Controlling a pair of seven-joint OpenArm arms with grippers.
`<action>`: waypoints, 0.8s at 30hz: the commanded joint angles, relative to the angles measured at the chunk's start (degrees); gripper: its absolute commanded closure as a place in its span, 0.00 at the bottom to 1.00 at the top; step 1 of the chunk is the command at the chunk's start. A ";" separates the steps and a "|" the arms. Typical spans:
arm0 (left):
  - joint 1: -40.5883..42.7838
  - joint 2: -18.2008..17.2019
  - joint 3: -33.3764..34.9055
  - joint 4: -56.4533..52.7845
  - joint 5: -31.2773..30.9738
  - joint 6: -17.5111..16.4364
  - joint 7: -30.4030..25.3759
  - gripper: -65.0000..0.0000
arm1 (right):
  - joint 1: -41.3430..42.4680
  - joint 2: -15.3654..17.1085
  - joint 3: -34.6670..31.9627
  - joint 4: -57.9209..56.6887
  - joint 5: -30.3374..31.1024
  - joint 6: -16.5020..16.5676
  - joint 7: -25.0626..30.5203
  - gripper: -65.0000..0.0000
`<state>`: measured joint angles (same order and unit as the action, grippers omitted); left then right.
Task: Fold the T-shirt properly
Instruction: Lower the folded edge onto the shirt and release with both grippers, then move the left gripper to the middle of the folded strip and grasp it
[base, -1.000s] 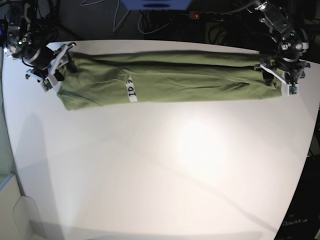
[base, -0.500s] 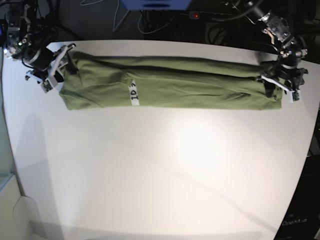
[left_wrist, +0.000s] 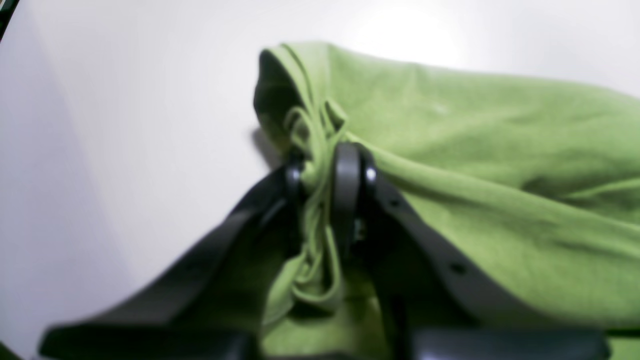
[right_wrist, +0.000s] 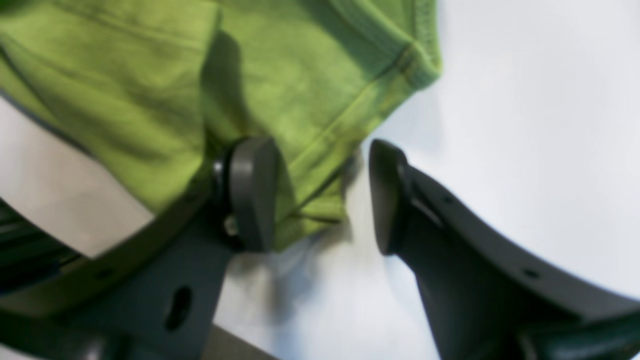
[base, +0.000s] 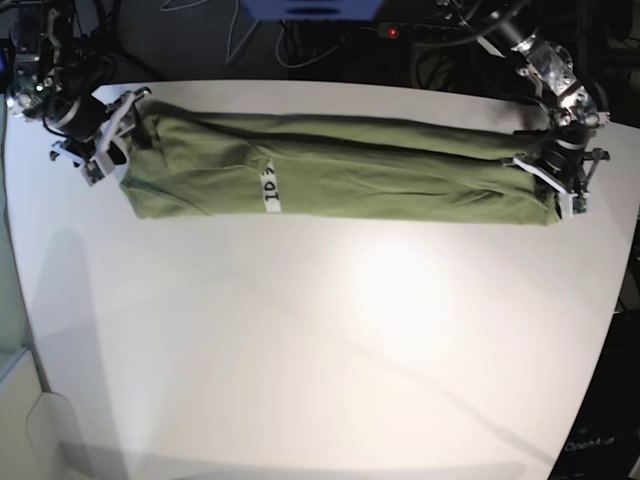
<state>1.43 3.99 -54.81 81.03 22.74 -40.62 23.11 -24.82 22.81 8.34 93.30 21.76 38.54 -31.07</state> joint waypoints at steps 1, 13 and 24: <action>0.72 1.07 -0.09 1.21 4.55 0.62 5.94 0.96 | 0.16 0.71 0.41 0.64 0.62 0.18 1.05 0.54; 0.63 5.01 11.51 24.59 7.28 0.62 11.57 0.96 | 0.25 0.71 0.41 0.90 0.62 0.18 1.05 0.54; -0.95 5.01 23.20 30.57 7.54 0.62 22.82 0.96 | 1.21 0.80 0.32 0.55 0.62 0.18 0.87 0.89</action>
<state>1.13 9.21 -31.81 110.37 30.72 -40.27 46.89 -24.36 22.68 8.34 93.19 21.71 38.52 -31.29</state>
